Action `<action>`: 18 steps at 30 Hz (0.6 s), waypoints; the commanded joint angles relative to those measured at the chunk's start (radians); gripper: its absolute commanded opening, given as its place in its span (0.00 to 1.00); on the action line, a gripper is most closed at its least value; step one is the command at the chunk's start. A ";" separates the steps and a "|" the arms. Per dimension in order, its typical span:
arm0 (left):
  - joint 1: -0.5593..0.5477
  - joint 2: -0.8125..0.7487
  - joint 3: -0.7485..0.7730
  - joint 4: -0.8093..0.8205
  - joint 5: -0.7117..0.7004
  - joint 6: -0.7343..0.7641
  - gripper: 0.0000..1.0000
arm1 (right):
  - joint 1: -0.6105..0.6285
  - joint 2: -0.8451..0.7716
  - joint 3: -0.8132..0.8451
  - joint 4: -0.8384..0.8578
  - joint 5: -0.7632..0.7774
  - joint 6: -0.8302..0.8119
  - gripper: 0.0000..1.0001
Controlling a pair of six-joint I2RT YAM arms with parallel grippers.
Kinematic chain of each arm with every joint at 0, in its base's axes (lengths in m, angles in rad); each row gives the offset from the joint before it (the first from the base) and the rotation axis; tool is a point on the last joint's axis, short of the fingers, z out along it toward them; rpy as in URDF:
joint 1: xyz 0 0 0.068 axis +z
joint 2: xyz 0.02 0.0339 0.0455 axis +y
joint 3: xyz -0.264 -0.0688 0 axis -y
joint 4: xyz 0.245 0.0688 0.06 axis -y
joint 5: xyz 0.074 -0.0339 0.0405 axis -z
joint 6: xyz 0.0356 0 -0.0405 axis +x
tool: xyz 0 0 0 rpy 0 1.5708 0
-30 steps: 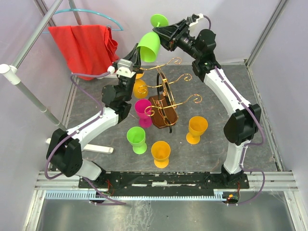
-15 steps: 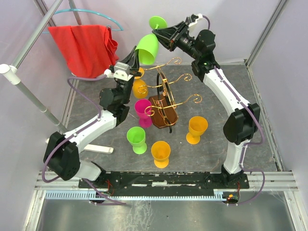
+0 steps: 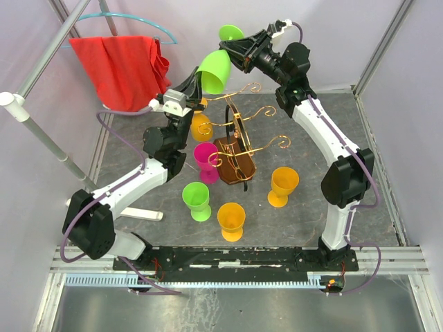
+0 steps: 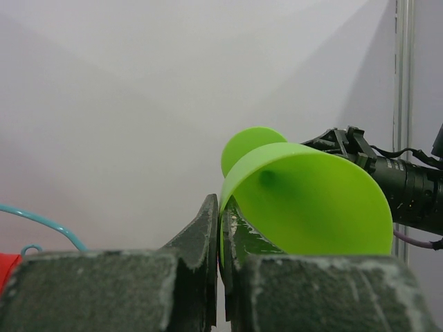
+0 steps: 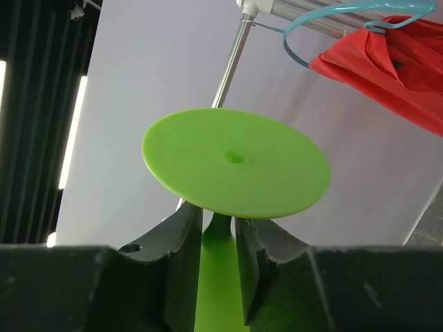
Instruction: Place the wine glass upside down on the wine glass rack
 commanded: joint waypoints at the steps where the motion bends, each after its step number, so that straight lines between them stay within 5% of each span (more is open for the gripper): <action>1: -0.014 -0.013 0.021 0.067 0.038 -0.042 0.03 | 0.007 0.005 0.037 0.050 -0.023 -0.006 0.29; 6: -0.020 -0.002 0.025 0.062 0.037 -0.035 0.17 | 0.006 0.004 0.038 0.055 -0.031 -0.009 0.13; 11: -0.020 -0.015 0.021 -0.014 0.057 -0.009 0.58 | -0.005 0.007 0.047 0.037 -0.029 -0.034 0.02; 18: -0.021 -0.101 -0.061 -0.193 0.097 0.004 0.74 | -0.056 0.027 0.216 -0.160 -0.007 -0.279 0.01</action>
